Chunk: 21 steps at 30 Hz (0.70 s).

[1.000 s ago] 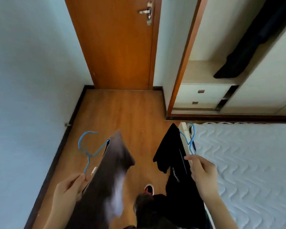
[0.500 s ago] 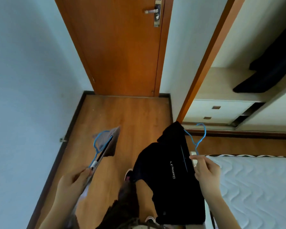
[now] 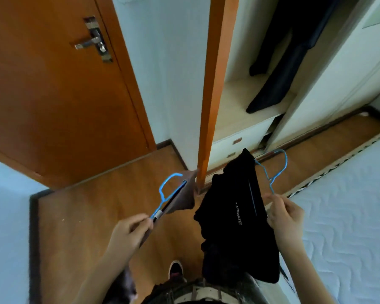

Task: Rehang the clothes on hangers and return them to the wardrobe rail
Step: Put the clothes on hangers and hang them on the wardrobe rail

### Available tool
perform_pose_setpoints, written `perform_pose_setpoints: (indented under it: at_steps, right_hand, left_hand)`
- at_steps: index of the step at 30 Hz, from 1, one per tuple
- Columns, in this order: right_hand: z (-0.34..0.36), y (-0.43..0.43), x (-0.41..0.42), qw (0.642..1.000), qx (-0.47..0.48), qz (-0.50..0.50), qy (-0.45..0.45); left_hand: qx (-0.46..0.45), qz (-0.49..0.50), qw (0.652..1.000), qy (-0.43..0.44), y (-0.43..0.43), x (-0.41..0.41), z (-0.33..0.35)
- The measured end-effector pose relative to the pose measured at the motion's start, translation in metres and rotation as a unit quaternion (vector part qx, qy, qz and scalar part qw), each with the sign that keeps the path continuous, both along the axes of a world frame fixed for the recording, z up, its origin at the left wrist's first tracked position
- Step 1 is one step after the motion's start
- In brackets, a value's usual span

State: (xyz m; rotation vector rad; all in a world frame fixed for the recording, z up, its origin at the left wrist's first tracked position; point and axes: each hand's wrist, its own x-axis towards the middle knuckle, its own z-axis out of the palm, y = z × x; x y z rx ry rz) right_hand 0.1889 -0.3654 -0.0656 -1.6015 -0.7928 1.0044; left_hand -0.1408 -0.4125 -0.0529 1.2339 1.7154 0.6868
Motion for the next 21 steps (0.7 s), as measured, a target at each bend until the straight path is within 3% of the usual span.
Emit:
perform_pose_setpoints:
  at_steps: [8,21]
  right_hand:
    - [0.027,0.12,0.055,0.997,0.011,-0.074,-0.017]
    - [0.083,0.328,0.132,0.994,0.075,-0.065,0.042]
  left_hand:
    - [0.012,-0.106,0.992,-0.073,0.197,0.084,0.003]
    - [0.027,-0.063,0.968,-0.241,0.413,0.239,0.066]
